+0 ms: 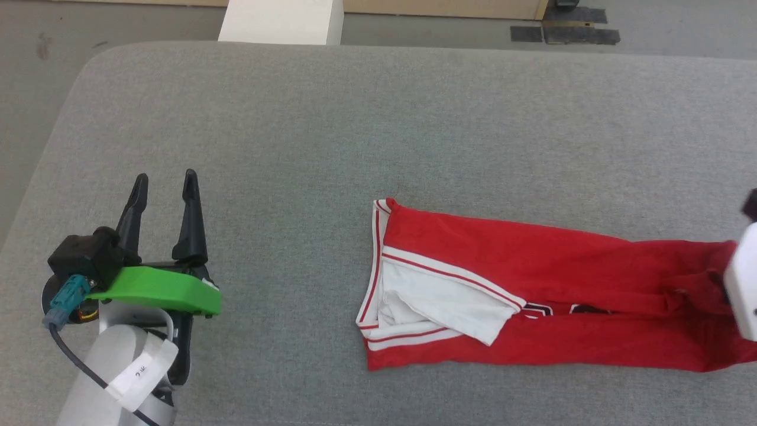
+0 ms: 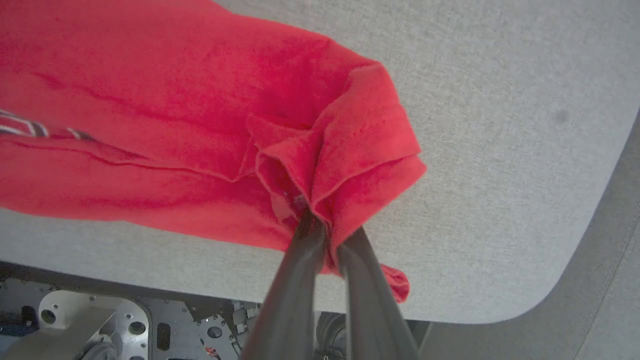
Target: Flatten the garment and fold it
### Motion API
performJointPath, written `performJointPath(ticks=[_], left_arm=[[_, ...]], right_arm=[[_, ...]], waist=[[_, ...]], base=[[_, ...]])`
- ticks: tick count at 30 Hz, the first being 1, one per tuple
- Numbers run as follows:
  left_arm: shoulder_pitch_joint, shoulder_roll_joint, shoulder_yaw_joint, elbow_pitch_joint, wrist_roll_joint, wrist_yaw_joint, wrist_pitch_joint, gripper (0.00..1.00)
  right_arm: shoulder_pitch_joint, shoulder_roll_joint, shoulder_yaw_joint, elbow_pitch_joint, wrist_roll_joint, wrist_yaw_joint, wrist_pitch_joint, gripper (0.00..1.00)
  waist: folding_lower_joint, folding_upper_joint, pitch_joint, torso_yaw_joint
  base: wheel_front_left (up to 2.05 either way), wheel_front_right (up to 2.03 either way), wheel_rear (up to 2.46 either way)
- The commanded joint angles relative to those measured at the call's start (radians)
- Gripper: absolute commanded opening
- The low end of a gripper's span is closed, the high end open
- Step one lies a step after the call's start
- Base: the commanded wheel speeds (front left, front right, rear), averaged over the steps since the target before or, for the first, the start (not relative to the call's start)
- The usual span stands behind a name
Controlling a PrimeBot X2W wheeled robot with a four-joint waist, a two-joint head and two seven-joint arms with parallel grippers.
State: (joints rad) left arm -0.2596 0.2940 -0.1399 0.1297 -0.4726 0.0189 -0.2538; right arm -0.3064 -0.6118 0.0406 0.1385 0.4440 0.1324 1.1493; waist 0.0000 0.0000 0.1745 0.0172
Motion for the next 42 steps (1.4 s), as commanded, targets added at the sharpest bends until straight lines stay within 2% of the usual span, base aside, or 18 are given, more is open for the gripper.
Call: performJointPath(ticks=[1, 7, 14, 23, 29, 42], left_arm=[[0.013, 0.003, 0.002, 0.000, -0.005, -0.001, -0.003, 1.00], [0.011, 0.006, 0.000, -0.004, -0.010, 0.001, 0.001, 1.00], [0.013, 0.002, -0.006, -0.006, -0.016, 0.000, 0.000, 1.00], [0.007, -0.005, -0.010, -0.002, -0.020, -0.003, -0.002, 1.00], [0.002, -0.011, -0.016, -0.003, -0.020, -0.003, -0.003, 1.00], [-0.014, -0.021, -0.019, 0.009, -0.016, -0.008, -0.006, 1.00]], right_arm=[[0.014, 0.011, 0.018, -0.042, 0.015, -0.002, 0.028, 0.00], [0.011, 0.081, 0.124, -0.189, 0.065, -0.002, 0.076, 0.00], [-0.048, 0.202, 0.264, -0.171, 0.104, -0.002, 0.014, 0.00], [-0.184, 0.349, 0.404, -0.039, 0.106, -0.002, -0.127, 0.00], [-0.254, 0.433, 0.446, 0.084, 0.073, -0.002, -0.225, 0.00], [-0.306, 0.530, 0.480, 0.380, 0.007, -0.002, -0.397, 0.00]], waist=[[0.0000, 0.0000, -0.010, -0.008], [0.0000, 0.0000, -0.019, -0.012], [0.0000, 0.0000, -0.018, 0.006], [0.0000, 0.0000, 0.003, 0.044], [0.0000, 0.0000, 0.017, 0.063], [0.0000, 0.0000, 0.052, 0.083]], base=[[0.00, 0.00, 0.00], [0.00, 0.00, 0.00], [0.00, 0.00, 0.00], [0.00, 0.00, 0.00], [0.00, 0.00, 0.00], [0.00, 0.00, 0.00]])
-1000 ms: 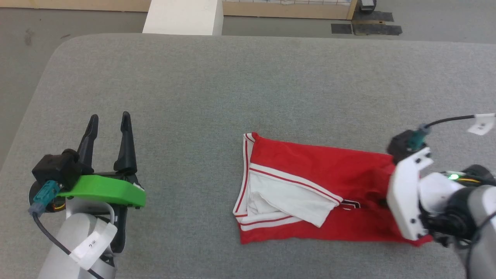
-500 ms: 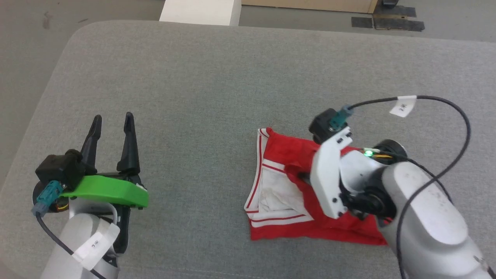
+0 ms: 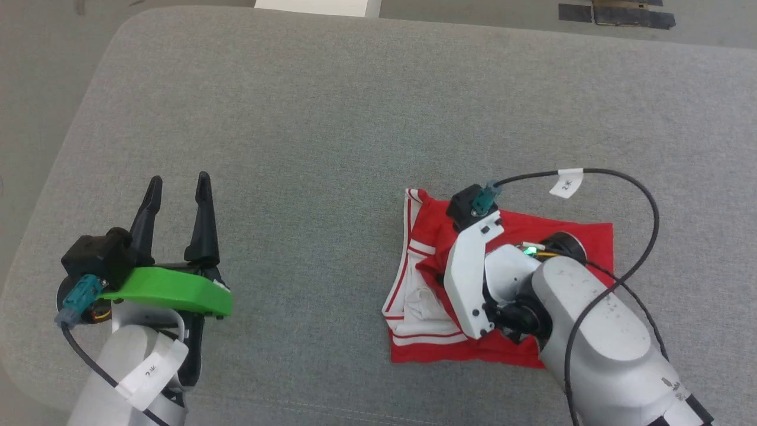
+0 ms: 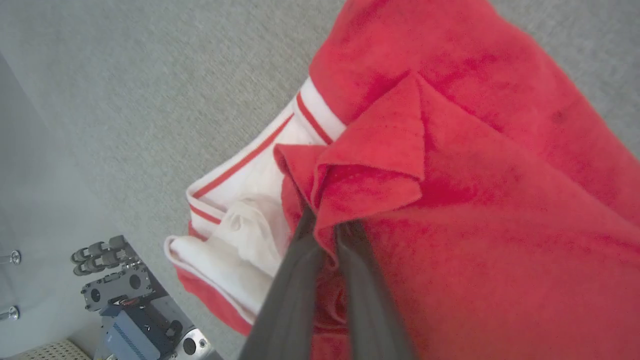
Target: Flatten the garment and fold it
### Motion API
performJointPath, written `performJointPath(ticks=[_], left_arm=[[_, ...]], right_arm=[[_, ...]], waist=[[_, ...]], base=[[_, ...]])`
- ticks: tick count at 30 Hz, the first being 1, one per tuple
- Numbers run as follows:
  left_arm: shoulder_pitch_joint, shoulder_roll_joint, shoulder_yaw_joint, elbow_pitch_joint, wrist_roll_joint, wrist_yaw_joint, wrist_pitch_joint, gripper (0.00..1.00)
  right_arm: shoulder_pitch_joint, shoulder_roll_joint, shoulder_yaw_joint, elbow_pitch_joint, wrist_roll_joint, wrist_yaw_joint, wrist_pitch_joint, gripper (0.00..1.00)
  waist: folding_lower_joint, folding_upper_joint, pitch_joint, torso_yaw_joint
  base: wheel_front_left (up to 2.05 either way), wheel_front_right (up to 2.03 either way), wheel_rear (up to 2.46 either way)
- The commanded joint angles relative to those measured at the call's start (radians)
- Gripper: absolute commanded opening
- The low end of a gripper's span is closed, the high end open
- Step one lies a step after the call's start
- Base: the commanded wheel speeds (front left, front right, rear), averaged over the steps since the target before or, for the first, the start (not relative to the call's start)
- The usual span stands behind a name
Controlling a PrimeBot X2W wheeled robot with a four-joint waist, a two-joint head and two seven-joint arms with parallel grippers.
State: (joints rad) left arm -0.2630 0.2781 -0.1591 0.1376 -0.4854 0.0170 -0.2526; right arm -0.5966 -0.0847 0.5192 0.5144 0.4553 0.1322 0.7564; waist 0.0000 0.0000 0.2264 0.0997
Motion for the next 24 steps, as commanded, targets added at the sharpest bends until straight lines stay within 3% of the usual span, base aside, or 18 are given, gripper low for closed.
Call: performJointPath(ticks=[1, 4, 5, 6, 16, 24], left_arm=[[-0.010, -0.006, 0.000, 0.003, -0.003, -0.007, -0.007, 1.00], [-0.011, -0.010, -0.004, 0.008, -0.001, -0.009, -0.007, 1.00], [-0.010, -0.010, -0.004, 0.010, 0.000, -0.010, -0.008, 1.00], [-0.009, -0.010, -0.004, 0.012, 0.000, -0.010, -0.008, 1.00], [0.019, 0.002, 0.006, 0.026, 0.000, -0.009, -0.008, 1.00], [0.050, 0.017, 0.013, 0.013, 0.004, 0.004, -0.007, 1.00]], right_arm=[[-0.016, 0.007, 0.005, 0.025, -0.003, -0.002, -0.011, 0.00], [-0.021, 0.016, 0.008, 0.060, 0.008, -0.002, -0.045, 0.00], [-0.024, 0.019, 0.013, 0.067, 0.019, -0.002, -0.056, 0.35], [-0.028, 0.022, 0.019, 0.069, 0.025, -0.002, -0.065, 1.00], [-0.081, 0.033, 0.119, -0.046, 0.196, -0.002, -0.126, 1.00], [-0.109, -0.036, 0.027, -0.201, 0.222, -0.002, -0.267, 1.00]], waist=[[0.0000, 0.0000, 0.000, 0.000], [0.0000, 0.0000, -0.002, 0.000], [0.0000, 0.0000, -0.004, -0.001], [0.0000, 0.0000, -0.007, -0.003], [0.0000, 0.0000, -0.072, -0.043], [0.0000, 0.0000, -0.142, -0.090]], base=[[0.00, 0.00, 0.00], [0.00, 0.00, 0.00], [0.00, 0.00, 0.00], [0.00, 0.00, 0.00], [0.00, 0.00, 0.00], [0.00, 0.00, 0.00]])
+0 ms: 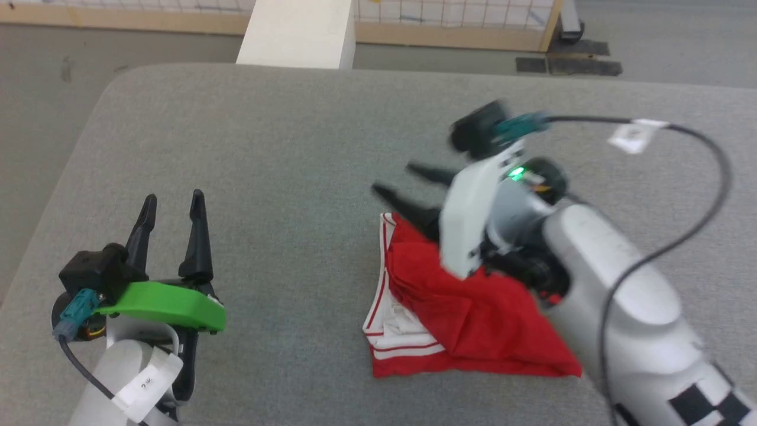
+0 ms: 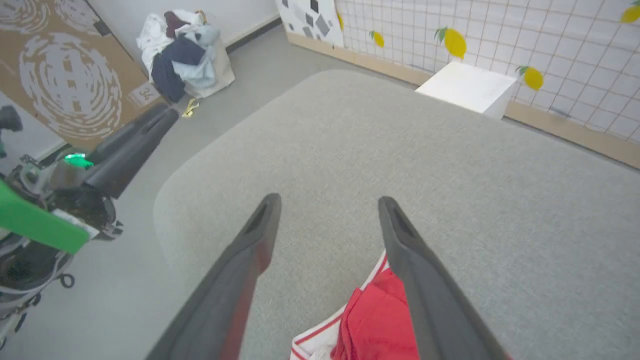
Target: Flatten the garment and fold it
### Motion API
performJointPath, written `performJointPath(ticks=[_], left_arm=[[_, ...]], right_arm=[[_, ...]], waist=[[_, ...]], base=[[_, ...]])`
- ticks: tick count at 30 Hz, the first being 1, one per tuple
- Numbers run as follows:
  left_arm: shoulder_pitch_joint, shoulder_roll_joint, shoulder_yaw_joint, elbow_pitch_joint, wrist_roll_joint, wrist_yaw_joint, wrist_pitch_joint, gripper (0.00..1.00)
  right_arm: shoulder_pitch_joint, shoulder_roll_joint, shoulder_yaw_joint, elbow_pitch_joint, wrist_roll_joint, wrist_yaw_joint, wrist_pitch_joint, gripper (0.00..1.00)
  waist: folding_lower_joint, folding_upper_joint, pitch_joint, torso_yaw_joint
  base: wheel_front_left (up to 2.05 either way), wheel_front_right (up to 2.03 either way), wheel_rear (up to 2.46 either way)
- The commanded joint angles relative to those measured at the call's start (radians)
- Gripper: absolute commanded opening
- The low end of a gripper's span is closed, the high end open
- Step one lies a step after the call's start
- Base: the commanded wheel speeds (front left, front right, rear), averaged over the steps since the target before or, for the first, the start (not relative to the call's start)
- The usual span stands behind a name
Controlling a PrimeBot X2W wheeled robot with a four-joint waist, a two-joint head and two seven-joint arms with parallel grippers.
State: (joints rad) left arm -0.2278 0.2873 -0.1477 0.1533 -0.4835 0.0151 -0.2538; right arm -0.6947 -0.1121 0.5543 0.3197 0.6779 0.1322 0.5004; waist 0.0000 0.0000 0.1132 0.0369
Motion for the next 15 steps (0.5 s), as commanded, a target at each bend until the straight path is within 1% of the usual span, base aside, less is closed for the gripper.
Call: performJointPath(ticks=[1, 3, 6, 8, 13, 15], left_arm=[[0.020, 0.009, 0.003, -0.005, 0.003, 0.009, -0.006, 1.00], [0.029, 0.013, 0.006, -0.013, 0.009, 0.015, -0.006, 1.00], [0.046, 0.021, 0.009, -0.024, 0.024, 0.029, -0.006, 1.00], [0.055, 0.022, 0.015, -0.031, 0.027, 0.035, -0.007, 1.00], [0.069, 0.019, 0.023, -0.047, 0.035, 0.047, -0.007, 1.00], [0.070, 0.017, 0.025, -0.050, 0.034, 0.048, -0.007, 1.00]], right_arm=[[-0.009, -0.020, -0.028, -0.025, -0.003, -0.002, -0.038, 1.00], [0.000, -0.048, -0.082, -0.067, -0.019, -0.002, -0.110, 1.00], [0.029, -0.082, -0.195, -0.112, -0.061, -0.002, -0.231, 1.00], [0.055, -0.091, -0.277, -0.135, -0.084, -0.002, -0.307, 1.00], [0.141, -0.116, -0.435, -0.179, -0.155, -0.002, -0.450, 1.00], [0.186, -0.113, -0.498, -0.196, -0.185, -0.002, -0.511, 1.00]], waist=[[0.0000, 0.0000, -0.036, -0.034], [0.0000, 0.0000, -0.050, -0.047], [0.0000, 0.0000, -0.066, -0.067], [0.0000, 0.0000, -0.072, -0.077], [0.0000, 0.0000, -0.085, -0.091], [0.0000, 0.0000, -0.090, -0.091]], base=[[0.00, 0.00, 0.00], [0.00, 0.00, 0.00], [0.00, 0.00, 0.00], [0.00, 0.00, 0.00], [0.00, 0.00, 0.00], [0.00, 0.00, 0.00]])
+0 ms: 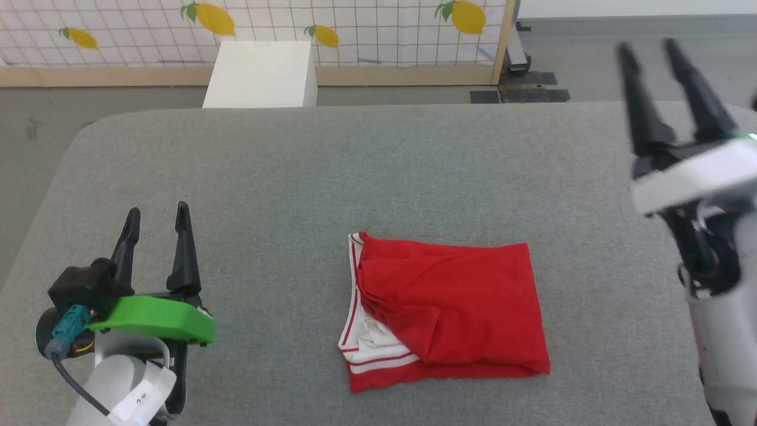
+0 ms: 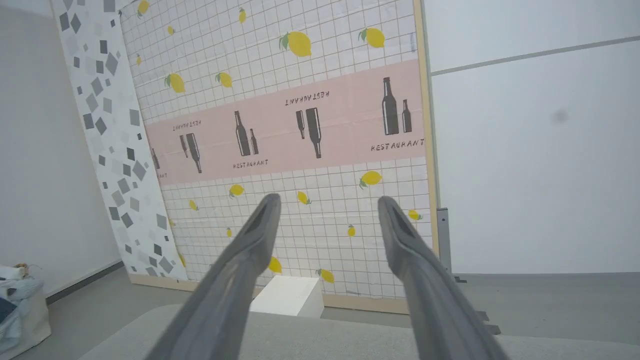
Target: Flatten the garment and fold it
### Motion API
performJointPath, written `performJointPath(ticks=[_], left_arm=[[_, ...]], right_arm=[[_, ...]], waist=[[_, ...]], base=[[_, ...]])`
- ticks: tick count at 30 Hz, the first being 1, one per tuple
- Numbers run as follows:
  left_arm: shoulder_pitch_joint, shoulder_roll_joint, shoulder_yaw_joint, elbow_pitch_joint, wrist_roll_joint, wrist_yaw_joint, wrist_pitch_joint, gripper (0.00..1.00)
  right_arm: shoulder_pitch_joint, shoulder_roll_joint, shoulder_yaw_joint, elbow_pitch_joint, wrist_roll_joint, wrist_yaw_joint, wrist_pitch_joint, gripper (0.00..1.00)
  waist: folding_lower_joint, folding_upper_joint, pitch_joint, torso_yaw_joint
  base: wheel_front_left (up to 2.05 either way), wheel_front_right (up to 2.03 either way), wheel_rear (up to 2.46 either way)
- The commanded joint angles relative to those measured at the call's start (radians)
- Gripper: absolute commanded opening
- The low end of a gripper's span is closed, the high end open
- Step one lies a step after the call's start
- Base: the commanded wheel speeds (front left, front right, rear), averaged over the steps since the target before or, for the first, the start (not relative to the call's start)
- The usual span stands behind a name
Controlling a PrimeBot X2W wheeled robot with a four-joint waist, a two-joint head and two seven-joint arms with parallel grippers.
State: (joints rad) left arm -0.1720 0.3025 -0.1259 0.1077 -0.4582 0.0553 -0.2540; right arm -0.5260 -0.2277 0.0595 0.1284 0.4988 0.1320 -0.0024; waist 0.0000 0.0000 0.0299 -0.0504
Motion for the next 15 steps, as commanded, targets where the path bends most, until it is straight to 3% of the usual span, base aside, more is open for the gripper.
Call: performJointPath(ticks=[1, 8, 15], left_arm=[[0.016, 0.000, 0.003, -0.004, 0.007, 0.008, -0.007, 1.00], [0.019, -0.011, -0.005, 0.008, -0.004, 0.004, -0.007, 1.00], [0.023, -0.014, -0.010, 0.036, -0.013, 0.004, -0.006, 1.00]], right_arm=[[0.046, 0.004, -0.030, -0.014, -0.027, -0.001, -0.037, 1.00], [0.238, 0.057, -0.183, -0.068, -0.159, -0.001, -0.187, 1.00], [0.375, 0.095, -0.213, -0.067, -0.213, -0.001, -0.211, 1.00]], waist=[[0.0000, 0.0000, -0.010, -0.003], [0.0000, 0.0000, -0.022, 0.012], [0.0000, 0.0000, -0.032, 0.027]], base=[[0.00, 0.00, 0.00], [0.00, 0.00, 0.00], [0.00, 0.00, 0.00]])
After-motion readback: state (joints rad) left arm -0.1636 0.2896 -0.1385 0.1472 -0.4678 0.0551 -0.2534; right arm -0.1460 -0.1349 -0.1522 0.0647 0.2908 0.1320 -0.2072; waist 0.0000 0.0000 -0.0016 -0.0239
